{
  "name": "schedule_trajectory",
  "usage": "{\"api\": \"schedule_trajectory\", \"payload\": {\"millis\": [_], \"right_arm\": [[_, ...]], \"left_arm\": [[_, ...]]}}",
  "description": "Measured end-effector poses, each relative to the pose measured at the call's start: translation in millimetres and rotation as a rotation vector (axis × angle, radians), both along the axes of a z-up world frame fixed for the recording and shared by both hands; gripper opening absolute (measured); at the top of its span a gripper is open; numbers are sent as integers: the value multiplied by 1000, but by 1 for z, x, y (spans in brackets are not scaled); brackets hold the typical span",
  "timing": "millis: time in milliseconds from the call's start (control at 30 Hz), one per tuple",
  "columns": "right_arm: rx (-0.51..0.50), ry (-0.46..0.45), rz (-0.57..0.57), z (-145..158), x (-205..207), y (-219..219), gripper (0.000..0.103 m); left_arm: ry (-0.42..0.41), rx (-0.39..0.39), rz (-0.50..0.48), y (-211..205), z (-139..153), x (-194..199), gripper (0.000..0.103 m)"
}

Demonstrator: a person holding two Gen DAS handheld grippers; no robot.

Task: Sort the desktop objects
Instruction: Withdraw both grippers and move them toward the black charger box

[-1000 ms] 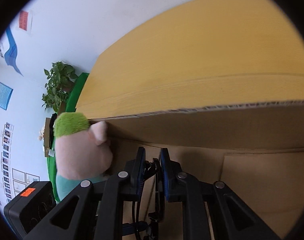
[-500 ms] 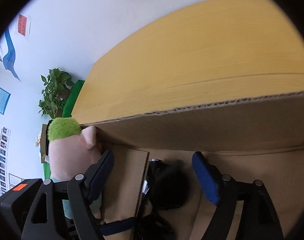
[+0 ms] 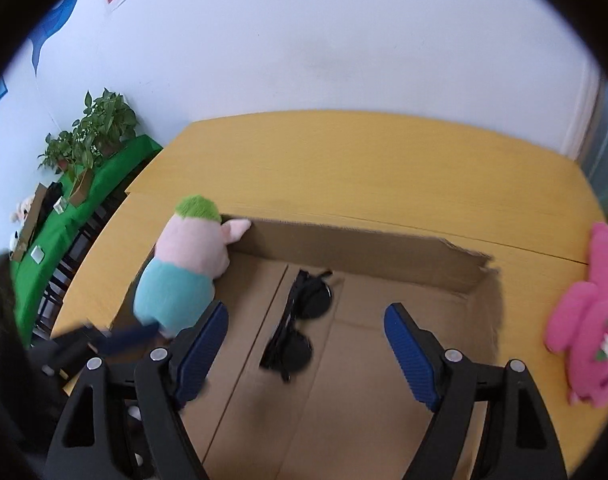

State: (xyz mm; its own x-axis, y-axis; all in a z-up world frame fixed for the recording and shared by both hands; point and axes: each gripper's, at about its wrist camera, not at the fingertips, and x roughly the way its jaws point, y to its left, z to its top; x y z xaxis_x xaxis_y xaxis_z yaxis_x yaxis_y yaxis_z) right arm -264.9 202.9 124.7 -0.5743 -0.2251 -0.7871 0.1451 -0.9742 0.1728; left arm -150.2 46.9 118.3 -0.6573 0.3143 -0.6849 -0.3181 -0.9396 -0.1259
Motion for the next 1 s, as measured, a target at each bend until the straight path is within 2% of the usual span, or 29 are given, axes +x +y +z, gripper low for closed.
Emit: {"api": "schedule_trajectory", "payload": {"millis": [67, 100, 133, 167, 267, 333, 500, 600, 767, 900, 1000], "right_arm": [[8, 21, -17, 12, 38, -3, 80], [16, 35, -23, 16, 57, -7, 80], [20, 58, -28, 20, 80, -10, 81], [21, 78, -30, 23, 98, -12, 81], [25, 142, -65, 24, 153, -23, 81], [18, 168, -108, 21, 188, -27, 81], [-8, 185, -163, 14, 254, -27, 81], [47, 196, -158, 13, 281, -37, 81], [45, 197, -152, 12, 307, -44, 81], [90, 217, -138, 10, 315, -50, 81], [67, 201, -137, 2, 314, -45, 81]], "left_arm": [[122, -49, 41, -13, 25, 16, 86], [167, -61, 62, -11, 24, 16, 92], [217, -68, 86, -20, 32, 40, 95], [246, -65, 98, -37, 44, 65, 96], [311, -61, 131, -60, 51, 115, 96], [335, -57, 150, -66, 54, 134, 96], [356, -81, 143, -63, 40, 194, 96], [379, -93, 121, -49, 35, 217, 96], [380, -56, 90, -38, 32, 227, 96], [368, -46, 84, -35, 25, 221, 96], [343, -25, 61, -32, 16, 212, 96]]}}
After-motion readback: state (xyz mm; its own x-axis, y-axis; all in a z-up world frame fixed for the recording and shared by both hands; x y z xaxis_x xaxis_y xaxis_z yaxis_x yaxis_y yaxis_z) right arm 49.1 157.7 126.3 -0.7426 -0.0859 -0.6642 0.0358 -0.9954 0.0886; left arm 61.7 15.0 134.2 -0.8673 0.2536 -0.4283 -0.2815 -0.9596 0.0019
